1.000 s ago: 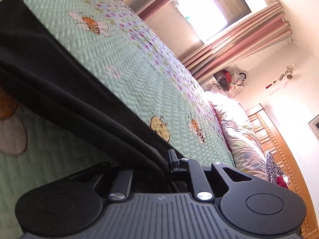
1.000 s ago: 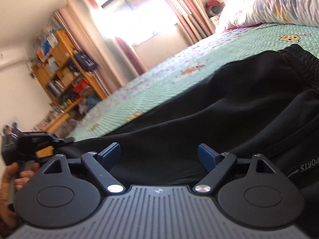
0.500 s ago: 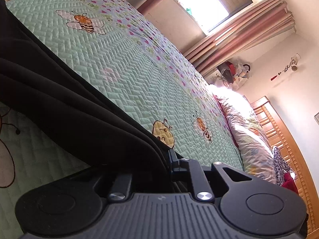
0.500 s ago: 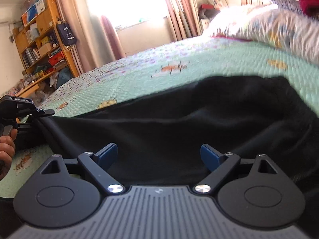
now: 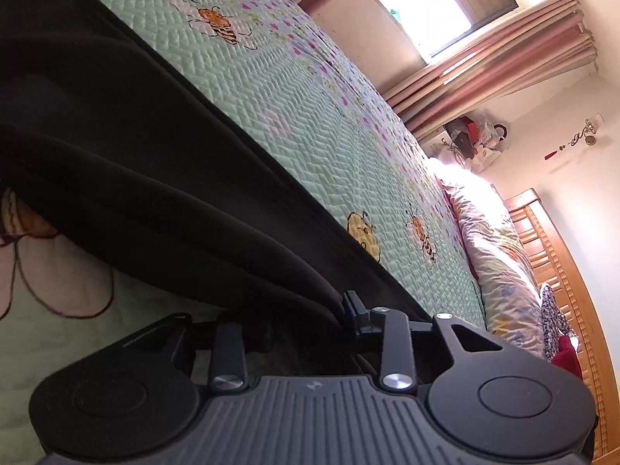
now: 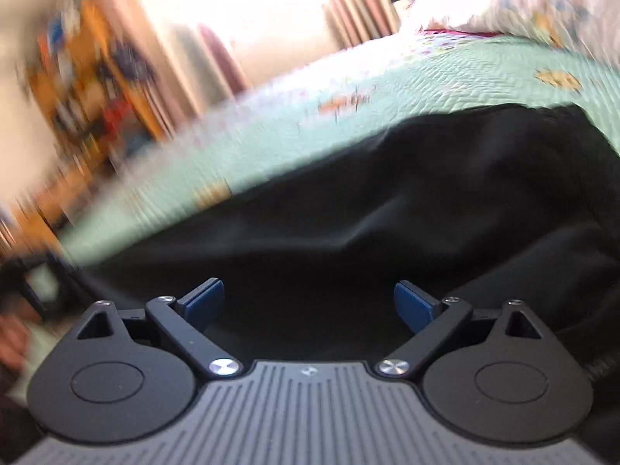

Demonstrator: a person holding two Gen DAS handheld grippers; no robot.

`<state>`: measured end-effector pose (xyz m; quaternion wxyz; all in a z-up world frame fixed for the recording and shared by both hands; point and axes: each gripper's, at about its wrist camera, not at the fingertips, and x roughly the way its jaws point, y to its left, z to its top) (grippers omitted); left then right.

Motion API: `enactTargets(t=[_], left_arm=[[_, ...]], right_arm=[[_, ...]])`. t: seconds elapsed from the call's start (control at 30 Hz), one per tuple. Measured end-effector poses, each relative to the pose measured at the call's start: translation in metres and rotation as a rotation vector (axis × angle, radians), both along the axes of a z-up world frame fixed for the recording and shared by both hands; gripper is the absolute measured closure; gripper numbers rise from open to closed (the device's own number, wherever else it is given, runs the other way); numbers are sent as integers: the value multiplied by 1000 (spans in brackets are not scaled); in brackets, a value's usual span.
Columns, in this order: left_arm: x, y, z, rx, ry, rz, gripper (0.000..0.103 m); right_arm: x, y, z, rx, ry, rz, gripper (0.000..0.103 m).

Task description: Fold clothes

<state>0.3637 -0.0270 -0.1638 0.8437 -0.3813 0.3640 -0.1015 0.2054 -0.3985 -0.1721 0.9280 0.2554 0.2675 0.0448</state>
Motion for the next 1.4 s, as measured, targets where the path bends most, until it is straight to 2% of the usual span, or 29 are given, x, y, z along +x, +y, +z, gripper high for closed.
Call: enactTargets(t=[0.03,0.1,0.2,0.3,0.37,0.43,0.6,0.67,0.73,0.83,0.9,0.93,0.97,1.0,1.07,1.1,1.23,1.3,1.37,1.4], left_arm=[[-7,4,-1,-6,7,1,67],[-22,13,-4,-19,22,3,61],[-41,25,-10,-41,46,5,56],[-59,28,-14,-47,59,-1,56],[-74,28,-14,-48,52,-5,56],[-90,26,-14,-57,44,-7,56],[-127,22,-13,-68,18,-26,49],[-135,15,-12,-58,-6,-65,48],[-138,5,-11,-51,-37,-126,40],[-139,-13,-17,8,-58,-198,40],[-138,-20,-25,49,-58,-223,40],[-138,-21,-26,62,-63,-231,40],[-138,-22,-28,74,-68,-239,40],[-138,-22,-29,84,-73,-247,40],[-137,-20,-27,84,-78,-258,40],[-137,-18,-26,81,-80,-263,40],[-138,-12,-26,41,-77,-257,40],[-140,-12,-23,43,-81,-260,38],[-142,-13,-19,41,-87,-266,35],[-143,-13,-15,33,-98,-272,34]], right_arm=[[-15,-14,5,42,-36,-27,8],[-45,-42,14,121,-108,-83,8],[-84,-95,28,198,-187,-182,8],[-110,-139,39,249,-215,-259,8],[-114,-156,46,239,-216,-262,8],[-108,-158,53,173,-197,-221,8],[-67,-125,62,42,-138,-27,10],[-47,-106,64,-6,-117,74,28],[-25,-83,65,-58,-86,175,41],[13,-52,58,-135,-41,273,44],[46,-39,43,-197,30,312,46],[68,-36,25,-293,128,262,54],[90,-33,7,-394,232,204,93],[105,-42,-7,-434,255,134,103],[117,-65,-3,-275,251,34,103],[120,-70,-1,-261,261,-21,103],[108,-54,4,-350,251,-16,103],[91,-57,12,-315,196,-41,84],[76,-71,18,-215,144,-75,54],[68,-80,20,-146,120,-86,48]])
